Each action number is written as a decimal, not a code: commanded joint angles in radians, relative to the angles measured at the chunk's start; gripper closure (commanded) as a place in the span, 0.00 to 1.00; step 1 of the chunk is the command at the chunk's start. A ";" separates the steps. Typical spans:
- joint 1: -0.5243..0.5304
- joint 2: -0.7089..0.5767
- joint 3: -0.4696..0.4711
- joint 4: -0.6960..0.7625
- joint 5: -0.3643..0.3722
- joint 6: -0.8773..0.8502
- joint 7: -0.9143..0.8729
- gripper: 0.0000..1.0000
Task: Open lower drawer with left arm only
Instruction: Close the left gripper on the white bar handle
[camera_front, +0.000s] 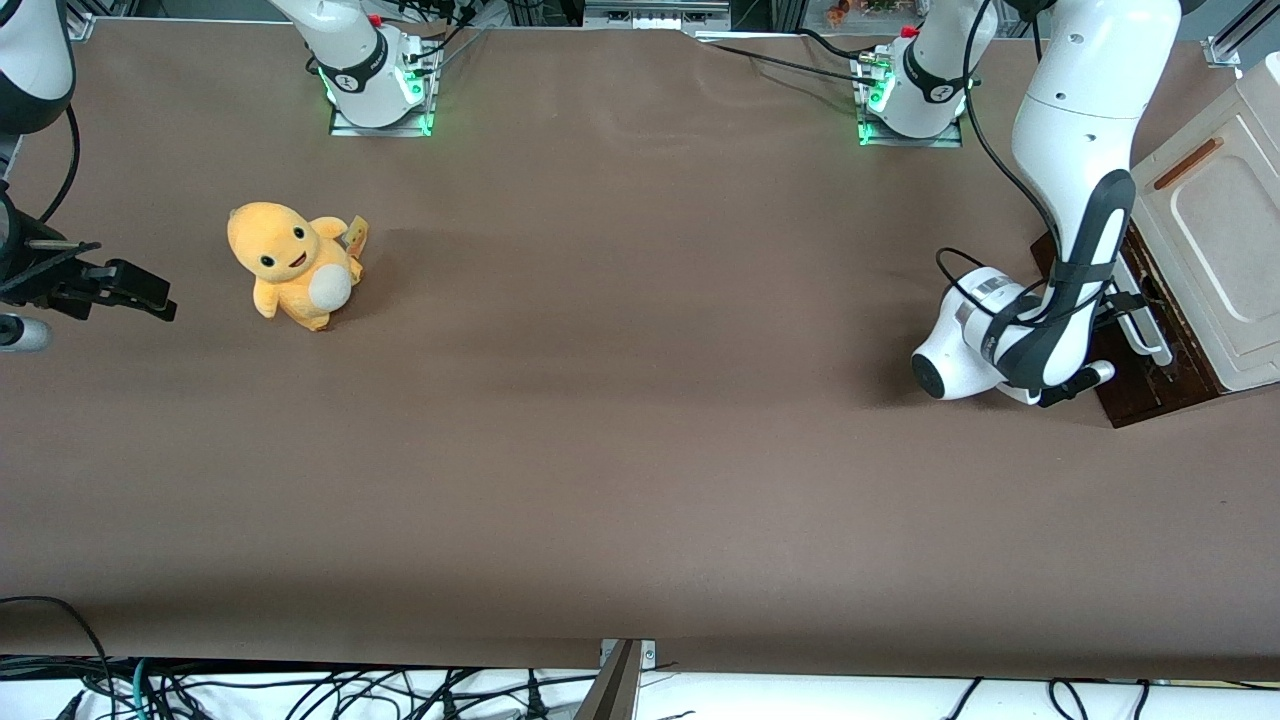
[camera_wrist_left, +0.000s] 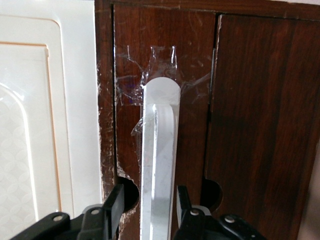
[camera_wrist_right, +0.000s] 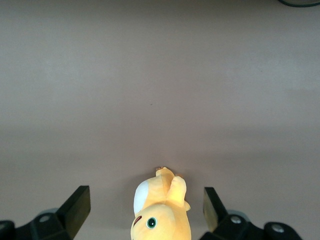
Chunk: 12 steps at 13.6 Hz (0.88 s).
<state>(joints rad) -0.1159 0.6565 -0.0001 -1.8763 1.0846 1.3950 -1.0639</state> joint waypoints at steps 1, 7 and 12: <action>0.012 -0.014 -0.006 -0.003 0.029 0.002 0.018 0.58; 0.012 -0.009 -0.006 -0.003 0.026 0.002 0.013 0.77; 0.012 -0.008 -0.006 -0.001 0.024 0.004 0.013 0.88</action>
<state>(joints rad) -0.1100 0.6621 -0.0036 -1.8797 1.0845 1.4141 -1.0569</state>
